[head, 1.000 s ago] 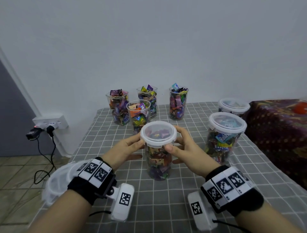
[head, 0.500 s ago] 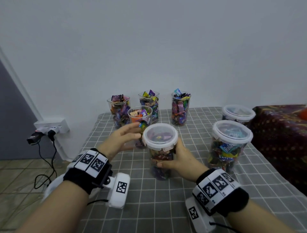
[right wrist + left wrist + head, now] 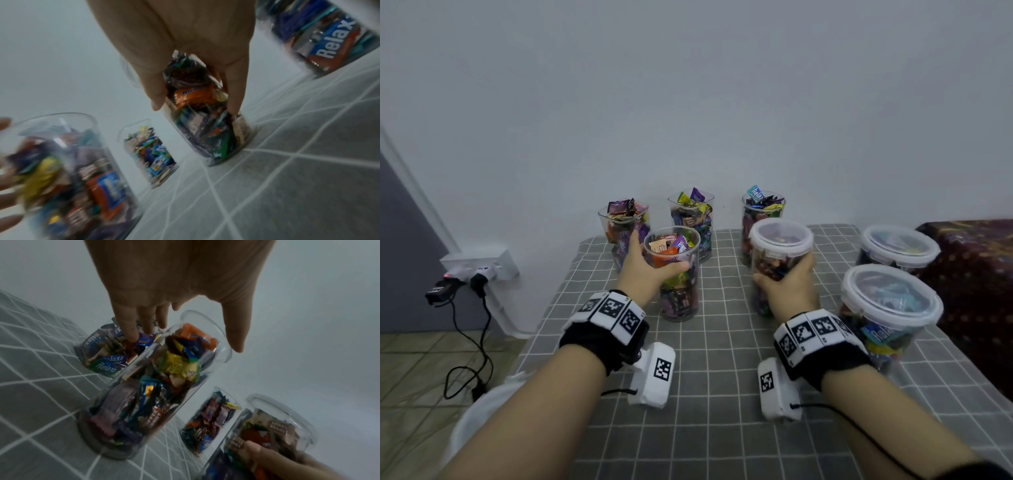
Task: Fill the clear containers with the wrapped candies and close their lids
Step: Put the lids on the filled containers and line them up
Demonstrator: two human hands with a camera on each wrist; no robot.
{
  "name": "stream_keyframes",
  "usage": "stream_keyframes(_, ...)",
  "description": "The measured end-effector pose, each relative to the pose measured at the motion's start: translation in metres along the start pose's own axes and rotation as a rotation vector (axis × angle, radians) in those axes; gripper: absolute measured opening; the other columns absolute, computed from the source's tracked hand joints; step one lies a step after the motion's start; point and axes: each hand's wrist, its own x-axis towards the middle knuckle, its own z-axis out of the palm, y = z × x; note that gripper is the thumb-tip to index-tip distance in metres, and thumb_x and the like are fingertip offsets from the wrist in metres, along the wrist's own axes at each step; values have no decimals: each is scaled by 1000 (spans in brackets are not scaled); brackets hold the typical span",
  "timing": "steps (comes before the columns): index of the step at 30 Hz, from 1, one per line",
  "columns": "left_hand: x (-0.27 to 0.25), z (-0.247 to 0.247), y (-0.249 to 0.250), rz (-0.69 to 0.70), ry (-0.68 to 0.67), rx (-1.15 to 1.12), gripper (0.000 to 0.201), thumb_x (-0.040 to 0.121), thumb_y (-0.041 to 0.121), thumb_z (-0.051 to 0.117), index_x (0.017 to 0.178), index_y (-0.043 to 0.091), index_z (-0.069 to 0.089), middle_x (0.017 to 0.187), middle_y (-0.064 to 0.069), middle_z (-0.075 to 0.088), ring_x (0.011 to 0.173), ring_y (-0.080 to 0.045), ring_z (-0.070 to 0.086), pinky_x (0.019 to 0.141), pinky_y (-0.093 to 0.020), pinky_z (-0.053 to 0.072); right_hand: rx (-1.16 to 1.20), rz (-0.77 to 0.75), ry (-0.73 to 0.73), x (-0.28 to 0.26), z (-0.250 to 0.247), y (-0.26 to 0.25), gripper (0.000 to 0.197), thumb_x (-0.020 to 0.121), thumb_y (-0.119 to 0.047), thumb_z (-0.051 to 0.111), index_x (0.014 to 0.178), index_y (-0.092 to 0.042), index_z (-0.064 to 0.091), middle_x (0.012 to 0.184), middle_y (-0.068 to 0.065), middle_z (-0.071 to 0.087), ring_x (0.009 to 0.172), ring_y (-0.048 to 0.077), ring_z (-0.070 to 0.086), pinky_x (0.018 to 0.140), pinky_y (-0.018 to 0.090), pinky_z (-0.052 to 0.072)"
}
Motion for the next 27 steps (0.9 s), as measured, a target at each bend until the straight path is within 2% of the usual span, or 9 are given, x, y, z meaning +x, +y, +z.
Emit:
stream_keyframes(5,11,7,-12,8,17,61,137,32,64,83,147,25,19,143,-3,40,129,-22,43,106,-48,39,-36,74,176,33,10,0,91,73,-20,80,141,-5,21,137,23,43,122,40,47,99,49,39)
stream_keyframes(8,12,8,-14,53,24,95,103,59,39,86,142,23,29,132,2,48,120,-19,48,105,-42,41,-52,111,233,49,16,0,93,73,-20,80,142,-3,21,135,26,42,121,43,47,100,51,40)
stream_keyframes(10,13,8,-17,72,36,102,90,65,31,84,139,26,33,122,6,50,115,-17,50,102,-38,43,-58,133,269,60,20,0,94,72,-20,80,142,-2,20,135,27,42,121,43,46,101,51,38)
stream_keyframes(16,19,4,-21,87,34,91,88,64,26,85,137,25,35,116,9,50,113,-16,52,100,-36,44,-77,173,314,75,24,-3,97,76,-22,77,147,-2,14,143,26,33,128,43,37,104,49,32)
stream_keyframes(18,22,4,-22,93,56,99,88,64,27,85,136,25,36,116,9,51,113,-15,51,100,-34,43,-130,112,390,66,25,-4,94,76,-22,75,146,-1,17,146,24,28,133,40,30,108,47,25)
stream_keyframes(21,30,3,-26,93,94,102,90,62,30,85,137,26,36,123,7,54,114,-15,52,103,-36,42,-162,-23,538,41,27,-12,82,73,-22,70,141,-2,29,142,21,33,129,37,32,105,48,26)
stream_keyframes(23,35,4,-28,89,113,103,91,62,31,85,137,25,36,128,4,54,116,-16,52,104,-37,42,-74,-103,494,28,34,-22,70,75,-20,68,135,-3,38,136,19,39,125,35,37,102,45,29)
stream_keyframes(25,38,5,-29,92,124,108,91,63,32,85,138,24,35,129,3,53,118,-17,52,104,-38,41,63,-162,345,24,45,-29,59,78,-14,66,130,-1,43,128,17,44,117,31,44,98,37,33)
stream_keyframes(27,39,6,-30,100,125,112,91,64,33,85,139,23,33,130,3,53,118,-17,51,105,-39,41,104,-115,167,26,59,-34,64,81,-13,65,136,-1,37,133,16,41,121,28,42,101,33,32)
